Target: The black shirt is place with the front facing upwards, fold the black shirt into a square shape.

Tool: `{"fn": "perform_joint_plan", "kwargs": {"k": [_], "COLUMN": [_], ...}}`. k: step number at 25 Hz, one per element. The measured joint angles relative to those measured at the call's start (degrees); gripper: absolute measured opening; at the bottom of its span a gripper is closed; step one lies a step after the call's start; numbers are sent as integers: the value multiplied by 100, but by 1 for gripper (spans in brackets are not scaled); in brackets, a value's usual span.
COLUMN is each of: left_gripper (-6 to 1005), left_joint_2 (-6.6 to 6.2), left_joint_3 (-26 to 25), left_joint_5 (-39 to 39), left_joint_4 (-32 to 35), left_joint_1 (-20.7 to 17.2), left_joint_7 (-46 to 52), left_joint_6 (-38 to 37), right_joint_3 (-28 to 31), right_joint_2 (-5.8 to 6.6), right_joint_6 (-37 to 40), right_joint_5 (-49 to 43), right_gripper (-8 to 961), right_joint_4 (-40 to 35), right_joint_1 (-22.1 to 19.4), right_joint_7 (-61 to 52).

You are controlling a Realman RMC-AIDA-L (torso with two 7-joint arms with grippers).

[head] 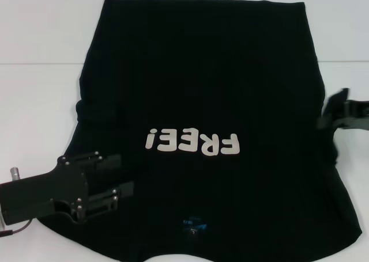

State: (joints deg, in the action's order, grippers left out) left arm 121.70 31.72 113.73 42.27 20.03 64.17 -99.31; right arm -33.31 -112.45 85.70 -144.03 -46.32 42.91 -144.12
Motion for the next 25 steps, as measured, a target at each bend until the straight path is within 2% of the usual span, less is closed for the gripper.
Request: {"fn": "perform_joint_plan", "kwargs": {"k": [7, 12, 15, 17, 21, 24, 25], "left_gripper": [611, 612, 612, 611, 610, 611, 612], "left_joint_2": [10, 18, 19, 18, 0, -42, -86], "left_joint_3": [0, 0, -19, -75, -326, -525, -565], "left_joint_5": [4, 7, 7, 6, 4, 1, 1], "left_joint_4": [0, -1, -19, -51, -213, -243, -226], "left_joint_1": [-33, -35, -33, -25, 19, 61, 81], "left_joint_7": [-12, -17, -13, -8, 61, 591, 1048], "left_joint_6": [6, 9, 17, 18, -45, -156, -201], "right_joint_3": [-541, -656, -636, -628, -613, -598, -598], "right_joint_2": [-39, -88, -66, -5, 44, 47, 27], "right_joint_6": [-327, -302, -184, 0, 109, 257, 363], "right_joint_5": [-10, 152, 618, 1269, 1667, 2048, 2190], "right_gripper": [42, 116, 160, 241, 403, 553, 603], "right_joint_4": [711, 735, 779, 891, 973, 989, 992], "right_joint_1": [413, 427, 320, 157, -24, -301, -452], "right_joint_7": [-10, 144, 412, 770, 1069, 1651, 1998]}}
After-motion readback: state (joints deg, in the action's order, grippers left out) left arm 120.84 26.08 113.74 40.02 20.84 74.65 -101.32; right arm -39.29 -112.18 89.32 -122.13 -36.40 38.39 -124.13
